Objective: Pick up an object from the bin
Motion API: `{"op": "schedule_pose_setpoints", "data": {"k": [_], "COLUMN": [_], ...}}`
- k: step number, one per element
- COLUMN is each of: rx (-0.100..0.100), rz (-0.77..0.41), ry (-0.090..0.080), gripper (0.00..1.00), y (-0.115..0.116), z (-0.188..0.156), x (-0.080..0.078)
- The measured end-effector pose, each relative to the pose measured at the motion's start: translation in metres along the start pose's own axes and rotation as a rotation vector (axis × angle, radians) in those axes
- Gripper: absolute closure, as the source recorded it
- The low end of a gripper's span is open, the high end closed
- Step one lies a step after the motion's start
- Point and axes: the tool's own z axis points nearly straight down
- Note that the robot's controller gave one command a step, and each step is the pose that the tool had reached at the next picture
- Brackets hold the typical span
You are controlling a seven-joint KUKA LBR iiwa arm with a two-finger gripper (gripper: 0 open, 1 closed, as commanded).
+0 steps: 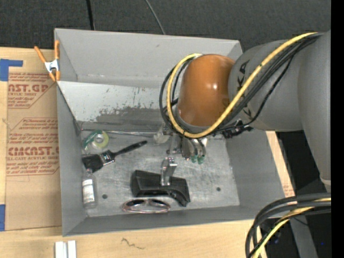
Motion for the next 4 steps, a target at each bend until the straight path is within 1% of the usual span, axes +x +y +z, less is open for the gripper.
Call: {"op": "schedule_pose_setpoints", "data": {"k": [1, 2, 3, 4], "rx": [0.0, 0.0, -0.004, -0.004], "rz": [0.0, 0.037, 0.177, 0.177], "ry": [0.0, -0.009, -0.017, -0.017], "gripper": [0.0, 0.0, 1.0, 1.0], "y": [0.0, 0.017, 0.036, 0.036], "z": [0.0, 0.039, 0.085, 0.085], "x": [0.0, 0.012, 0.037, 0.037]}}
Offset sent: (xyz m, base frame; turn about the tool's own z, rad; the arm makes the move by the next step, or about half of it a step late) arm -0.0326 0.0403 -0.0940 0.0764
